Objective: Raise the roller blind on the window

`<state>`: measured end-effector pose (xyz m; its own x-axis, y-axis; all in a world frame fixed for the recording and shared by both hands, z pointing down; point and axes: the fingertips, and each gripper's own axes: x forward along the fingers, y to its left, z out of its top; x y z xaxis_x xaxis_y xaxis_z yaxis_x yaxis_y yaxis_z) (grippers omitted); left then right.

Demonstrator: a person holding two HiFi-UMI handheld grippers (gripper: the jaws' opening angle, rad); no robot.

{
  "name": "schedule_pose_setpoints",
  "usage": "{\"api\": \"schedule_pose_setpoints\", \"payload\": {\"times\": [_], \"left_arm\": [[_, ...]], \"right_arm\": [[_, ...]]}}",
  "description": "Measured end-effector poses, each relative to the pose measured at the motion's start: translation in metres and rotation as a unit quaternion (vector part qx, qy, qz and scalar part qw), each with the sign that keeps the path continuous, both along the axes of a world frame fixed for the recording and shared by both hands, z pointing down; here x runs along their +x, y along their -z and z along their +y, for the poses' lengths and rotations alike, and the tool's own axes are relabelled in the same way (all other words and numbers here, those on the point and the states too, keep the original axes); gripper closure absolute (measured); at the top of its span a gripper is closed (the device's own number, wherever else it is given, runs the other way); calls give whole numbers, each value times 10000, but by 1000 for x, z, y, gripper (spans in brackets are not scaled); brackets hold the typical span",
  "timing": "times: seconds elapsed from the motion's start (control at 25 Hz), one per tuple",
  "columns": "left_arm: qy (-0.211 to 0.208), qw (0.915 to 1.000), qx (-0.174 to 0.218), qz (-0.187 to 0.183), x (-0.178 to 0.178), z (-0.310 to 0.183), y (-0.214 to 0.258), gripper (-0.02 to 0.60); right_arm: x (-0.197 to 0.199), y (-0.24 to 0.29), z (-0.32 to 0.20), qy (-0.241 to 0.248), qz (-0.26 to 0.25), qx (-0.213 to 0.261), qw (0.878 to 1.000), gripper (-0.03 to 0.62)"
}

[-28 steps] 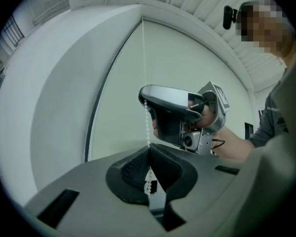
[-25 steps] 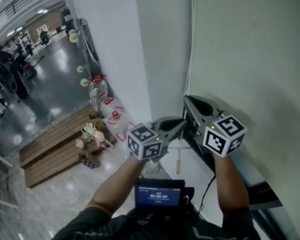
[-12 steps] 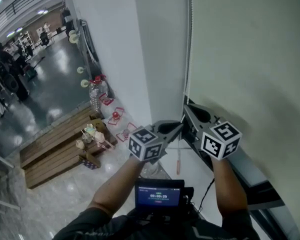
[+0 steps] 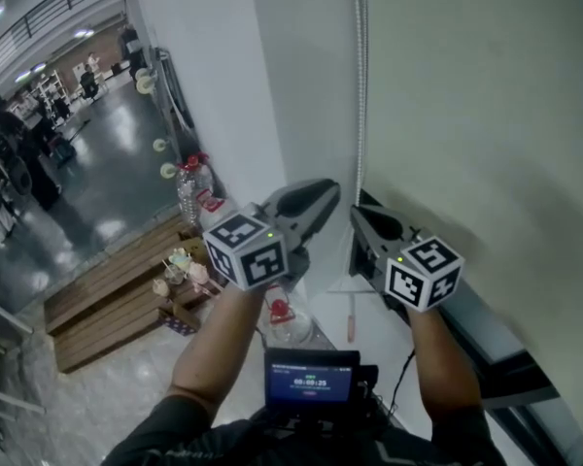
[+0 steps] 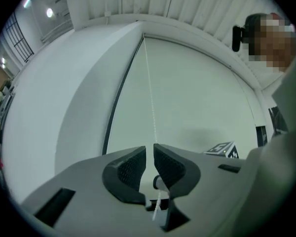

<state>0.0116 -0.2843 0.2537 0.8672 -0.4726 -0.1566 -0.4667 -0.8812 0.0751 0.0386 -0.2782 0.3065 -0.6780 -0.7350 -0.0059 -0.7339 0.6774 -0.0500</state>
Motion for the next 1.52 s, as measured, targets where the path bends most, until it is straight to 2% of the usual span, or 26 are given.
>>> {"api": "schedule_pose_setpoints", "payload": {"times": [0.28,0.36,0.72,1.12,1.52], "left_arm": [[-114,9988,321,-362,40,-8,28,529],[-190,9979,406,-466,46,-5,30,571],[-171,9976,588,-311,50,5,23,578],[-158,9982,134,-563,50,2,-50,580],[-206,9953,-310,-890,55,-2,-123,580]], "right_arm": [[-4,-2,3,52,-12,35,10000,594],[-3,-1,5,37,-19,40,10000,594],[5,-5,12,28,-126,-34,9999,594],[3,-75,13,-4,16,-699,9976,594],[6,-145,13,-54,201,-1488,9886,594]]}}
